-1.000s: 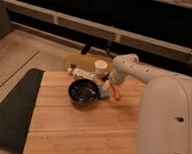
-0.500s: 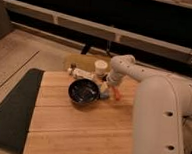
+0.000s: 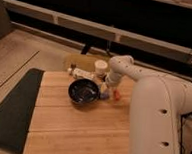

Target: Wipe the white sponge on the table

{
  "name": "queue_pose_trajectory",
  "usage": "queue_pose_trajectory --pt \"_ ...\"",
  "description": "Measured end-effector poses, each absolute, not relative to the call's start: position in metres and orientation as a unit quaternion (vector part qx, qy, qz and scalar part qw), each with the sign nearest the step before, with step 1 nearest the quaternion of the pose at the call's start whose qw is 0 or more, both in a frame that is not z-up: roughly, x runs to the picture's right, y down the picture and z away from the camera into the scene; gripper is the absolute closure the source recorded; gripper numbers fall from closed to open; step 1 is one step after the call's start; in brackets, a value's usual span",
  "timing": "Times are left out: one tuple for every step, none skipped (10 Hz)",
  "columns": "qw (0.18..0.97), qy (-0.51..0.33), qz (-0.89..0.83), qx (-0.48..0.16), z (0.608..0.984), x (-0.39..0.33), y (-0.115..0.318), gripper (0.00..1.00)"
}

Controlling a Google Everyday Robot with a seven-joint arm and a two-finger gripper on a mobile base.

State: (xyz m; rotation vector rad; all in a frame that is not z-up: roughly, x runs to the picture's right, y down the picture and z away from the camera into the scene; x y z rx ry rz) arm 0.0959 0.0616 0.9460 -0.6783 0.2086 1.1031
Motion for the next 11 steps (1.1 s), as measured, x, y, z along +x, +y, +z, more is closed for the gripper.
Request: queue_pose_trajectory --pt "0.793 0.096 0.512 -0.317 0.947 0.096 0.062 0.71" --pt "0.792 0.095 0.512 -0.319 0.948 0.095 0.063 0.83" --pt "0.791 0.095 0.513 -0.32 0.949 0.096 0.064 0.89" --pt "0.787 0.095 0.516 -0.324 0.949 0.096 0.066 0.91" --pt "0.785 0.095 0.517 -0.327 0.949 0.096 0.068 0.91" --pt "0.785 0.095 0.517 -0.328 0.949 0.096 0.068 0.91" --pt "0.784 0.093 0.519 -0.328 0.949 0.095 0.067 0.91" --pt "0.784 0.09 0.519 -0.329 0.945 0.093 0.065 0.91" --pt "0.788 0.086 0.513 -0.329 0.939 0.087 0.059 0.91" --pt "0.793 0.086 0.505 -0.331 0.932 0.082 0.056 0.91" --pt "0.799 0.087 0.493 -0.333 0.923 0.075 0.054 0.91"
